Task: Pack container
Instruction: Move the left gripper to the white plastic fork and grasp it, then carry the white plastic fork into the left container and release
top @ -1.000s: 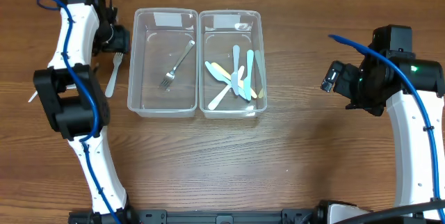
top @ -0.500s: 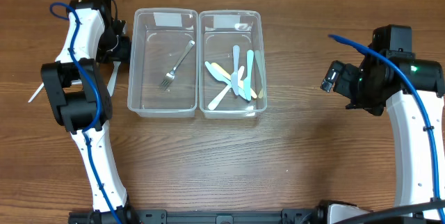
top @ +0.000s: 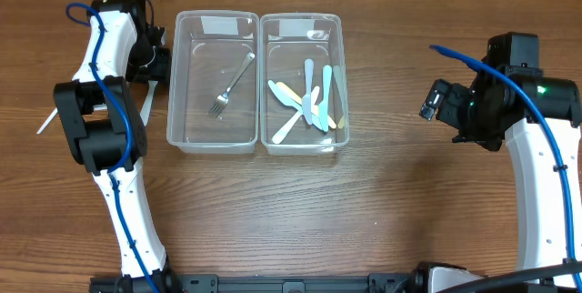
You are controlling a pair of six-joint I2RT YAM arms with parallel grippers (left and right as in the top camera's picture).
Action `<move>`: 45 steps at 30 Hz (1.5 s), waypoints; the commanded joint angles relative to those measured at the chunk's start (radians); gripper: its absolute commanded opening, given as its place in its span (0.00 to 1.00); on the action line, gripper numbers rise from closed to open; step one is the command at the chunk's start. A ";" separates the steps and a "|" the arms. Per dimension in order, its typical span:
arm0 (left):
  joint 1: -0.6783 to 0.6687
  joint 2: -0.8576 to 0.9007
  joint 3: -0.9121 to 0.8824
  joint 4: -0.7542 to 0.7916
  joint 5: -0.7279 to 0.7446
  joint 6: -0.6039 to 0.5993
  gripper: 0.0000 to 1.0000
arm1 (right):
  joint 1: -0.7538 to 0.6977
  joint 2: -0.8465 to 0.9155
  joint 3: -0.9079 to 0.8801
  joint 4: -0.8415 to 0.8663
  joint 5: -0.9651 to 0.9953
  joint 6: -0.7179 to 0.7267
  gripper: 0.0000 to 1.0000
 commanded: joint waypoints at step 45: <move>-0.371 -0.412 0.097 -0.161 -0.068 -0.337 0.13 | 0.003 -0.011 -0.002 -0.005 -0.003 0.001 1.00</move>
